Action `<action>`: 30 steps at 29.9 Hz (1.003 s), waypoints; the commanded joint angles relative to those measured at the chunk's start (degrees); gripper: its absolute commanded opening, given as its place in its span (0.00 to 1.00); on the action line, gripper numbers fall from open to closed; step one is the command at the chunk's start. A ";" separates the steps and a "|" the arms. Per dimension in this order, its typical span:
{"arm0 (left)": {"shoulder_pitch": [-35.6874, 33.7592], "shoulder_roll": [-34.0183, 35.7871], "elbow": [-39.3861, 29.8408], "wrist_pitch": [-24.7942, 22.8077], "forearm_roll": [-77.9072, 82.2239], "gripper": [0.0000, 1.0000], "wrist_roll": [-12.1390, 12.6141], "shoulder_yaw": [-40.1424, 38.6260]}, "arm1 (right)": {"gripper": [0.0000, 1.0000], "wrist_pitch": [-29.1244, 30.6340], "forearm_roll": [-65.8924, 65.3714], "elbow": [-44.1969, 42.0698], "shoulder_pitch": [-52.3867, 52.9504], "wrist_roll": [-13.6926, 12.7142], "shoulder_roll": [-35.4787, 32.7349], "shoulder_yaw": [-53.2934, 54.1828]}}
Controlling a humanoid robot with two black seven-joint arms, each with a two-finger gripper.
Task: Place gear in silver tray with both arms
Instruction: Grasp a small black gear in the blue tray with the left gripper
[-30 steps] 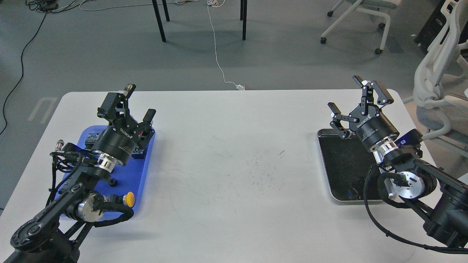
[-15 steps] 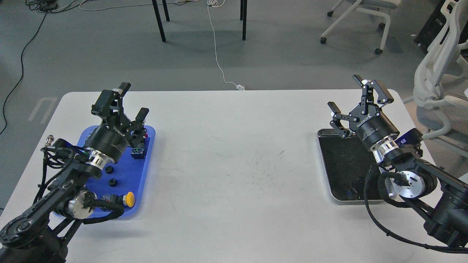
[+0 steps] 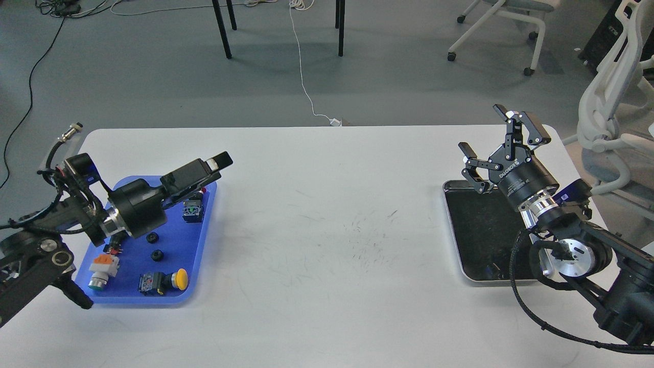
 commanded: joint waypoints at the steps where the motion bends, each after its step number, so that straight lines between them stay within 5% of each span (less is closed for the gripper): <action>1: -6.27 7.18 -0.31 0.12 15.09 0.91 -0.05 8.03 | 0.99 0.00 0.00 0.01 0.18 0.00 -0.08 -0.01; 10: -17.27 7.82 7.58 7.84 29.73 0.58 -0.05 25.80 | 0.99 0.00 0.00 0.01 0.35 0.00 0.00 -0.01; 30: -16.40 2.63 19.99 9.96 29.73 0.58 -0.05 29.49 | 0.99 0.00 0.00 0.01 0.35 0.00 -0.08 -0.01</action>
